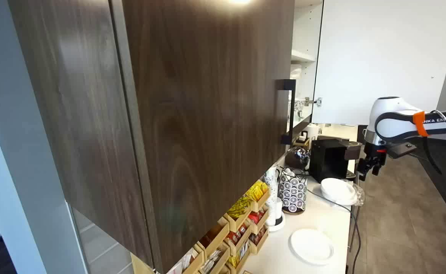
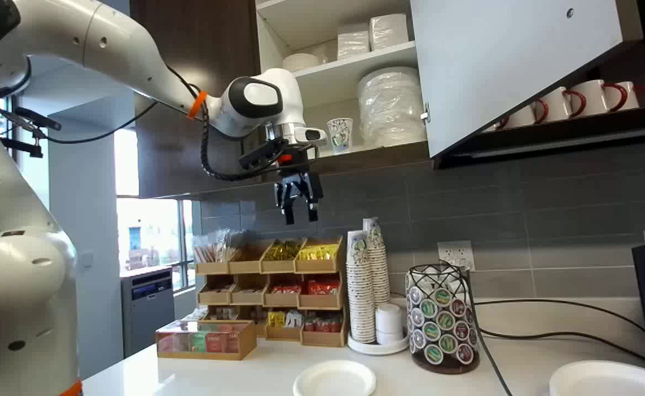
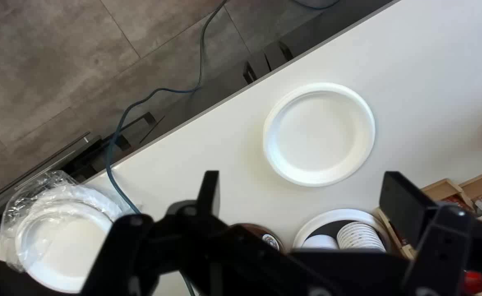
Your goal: Pick up the paper cup on the right in the top cabinet and put it in the paper cup on the left
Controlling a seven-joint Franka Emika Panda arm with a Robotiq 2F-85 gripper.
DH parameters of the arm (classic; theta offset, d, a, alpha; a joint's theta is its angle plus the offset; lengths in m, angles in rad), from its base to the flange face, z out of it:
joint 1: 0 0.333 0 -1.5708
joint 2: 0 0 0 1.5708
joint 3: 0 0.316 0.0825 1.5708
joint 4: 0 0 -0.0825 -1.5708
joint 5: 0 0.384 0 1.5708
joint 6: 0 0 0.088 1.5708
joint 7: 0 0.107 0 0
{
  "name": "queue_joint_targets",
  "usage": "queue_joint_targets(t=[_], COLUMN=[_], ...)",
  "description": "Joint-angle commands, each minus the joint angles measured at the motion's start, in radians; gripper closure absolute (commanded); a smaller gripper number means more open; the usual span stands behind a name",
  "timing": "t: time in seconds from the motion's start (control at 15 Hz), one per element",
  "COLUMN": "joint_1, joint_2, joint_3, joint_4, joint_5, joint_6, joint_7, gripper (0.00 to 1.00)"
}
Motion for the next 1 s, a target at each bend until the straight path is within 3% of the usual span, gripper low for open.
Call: queue_joint_targets(t=[0.0,0.33,0.53,0.93], joint_1=[0.000,0.000,0.021,0.079], joint_2=[0.001,0.001,-0.032,-0.085], joint_3=[0.000,0.000,0.000,0.048], joint_4=[0.003,0.003,0.007,0.197], joint_5=[0.000,0.000,0.034,0.055], joint_6=[-0.003,-0.003,0.064,0.051], joint_7=[0.000,0.000,-0.020,-0.035], gripper=[0.00,0.00,0.00,0.00])
